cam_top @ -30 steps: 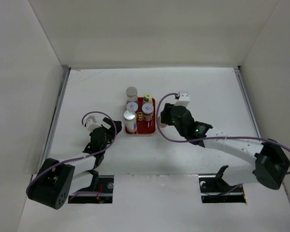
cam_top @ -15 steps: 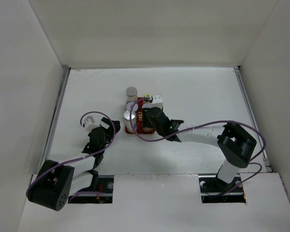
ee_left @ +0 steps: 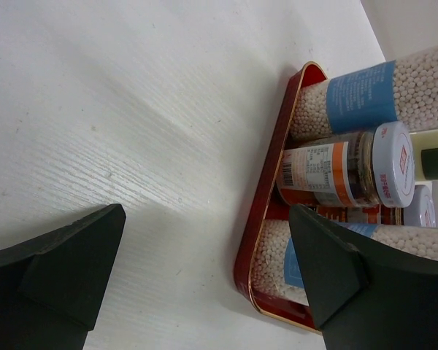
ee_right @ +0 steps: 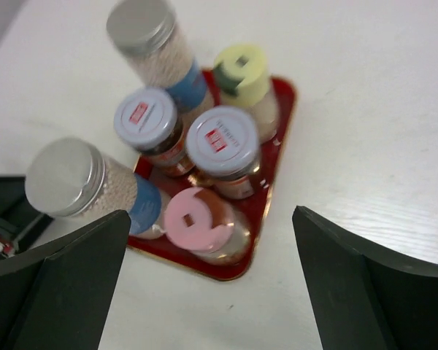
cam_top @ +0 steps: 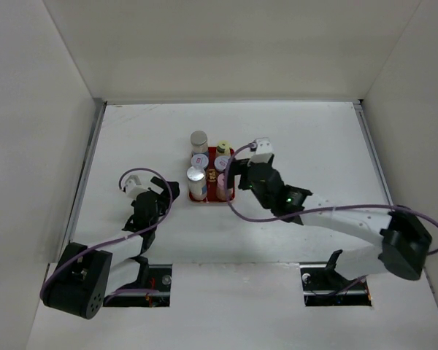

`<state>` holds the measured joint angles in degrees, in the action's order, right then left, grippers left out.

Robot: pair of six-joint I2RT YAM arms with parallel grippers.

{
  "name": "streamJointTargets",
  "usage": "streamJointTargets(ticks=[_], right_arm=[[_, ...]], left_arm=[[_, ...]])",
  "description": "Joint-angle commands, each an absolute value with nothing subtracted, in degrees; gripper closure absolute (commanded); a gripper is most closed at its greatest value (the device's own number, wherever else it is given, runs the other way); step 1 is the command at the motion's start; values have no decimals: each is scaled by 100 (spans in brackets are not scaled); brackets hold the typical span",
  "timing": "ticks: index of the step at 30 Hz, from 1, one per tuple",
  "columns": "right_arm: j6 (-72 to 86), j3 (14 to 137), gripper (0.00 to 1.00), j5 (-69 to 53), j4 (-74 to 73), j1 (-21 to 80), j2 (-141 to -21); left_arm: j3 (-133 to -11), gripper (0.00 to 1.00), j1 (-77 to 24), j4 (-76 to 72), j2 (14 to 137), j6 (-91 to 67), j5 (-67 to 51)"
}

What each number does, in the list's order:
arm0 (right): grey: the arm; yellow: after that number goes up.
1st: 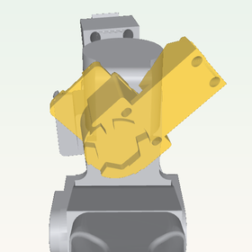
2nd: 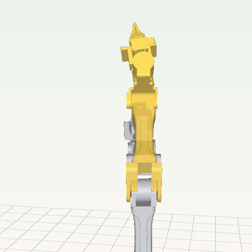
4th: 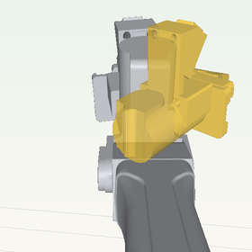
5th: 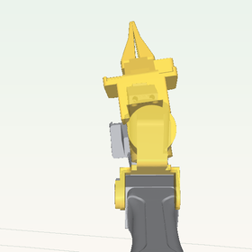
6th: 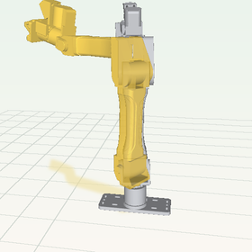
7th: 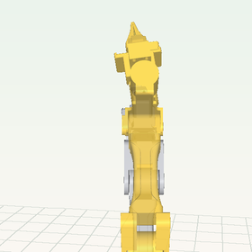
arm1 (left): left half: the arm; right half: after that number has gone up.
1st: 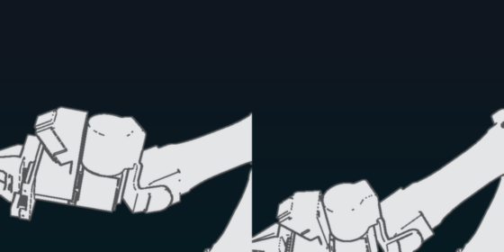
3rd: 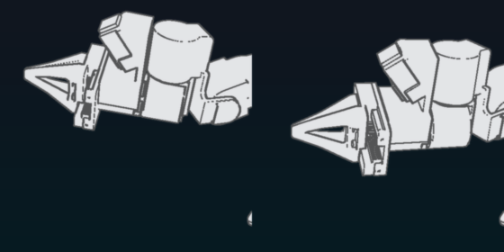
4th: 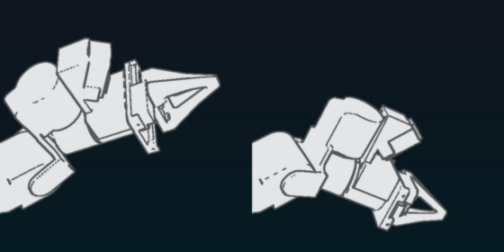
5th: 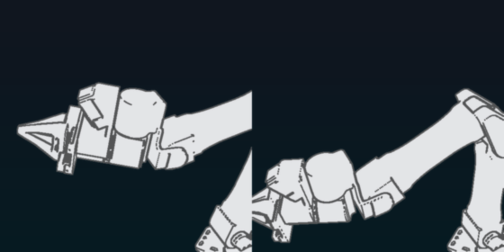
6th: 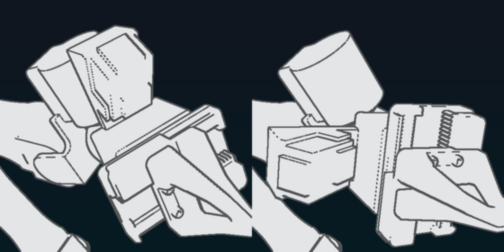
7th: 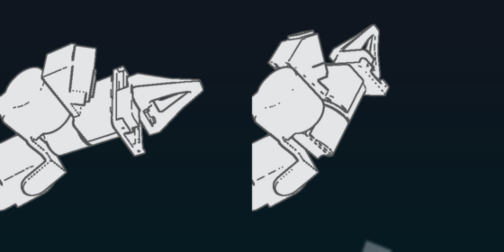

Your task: Organize the condiment bottles

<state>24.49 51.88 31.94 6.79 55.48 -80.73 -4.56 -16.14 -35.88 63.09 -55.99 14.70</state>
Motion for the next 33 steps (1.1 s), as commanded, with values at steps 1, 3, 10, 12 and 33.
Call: streamJointTargets(ticks=[1, 3, 10, 12, 33], right_arm=[[2347, 4590, 0, 3743, 993, 5051, -7096], [2469, 4055, 0, 3989, 1141, 4682, -6655], [3190, 2866, 0, 3869, 1669, 3486, -6266], [3156, 2865, 0, 3675, 1670, 3449, -6345], [3023, 2566, 0, 3717, 2856, 3221, -7426]], left_arm=[[-562, 0, -1551, -3226, 6293, -5572, 1477], [-641, 0, -1542, -3138, 6328, -5537, 1459], [-931, 0, -1507, -2768, 6600, -5432, 1442], [-932, 0, -1498, -2830, 6662, -5432, 1424], [-1458, 0, -1402, -2233, 6671, -5010, 1512]])
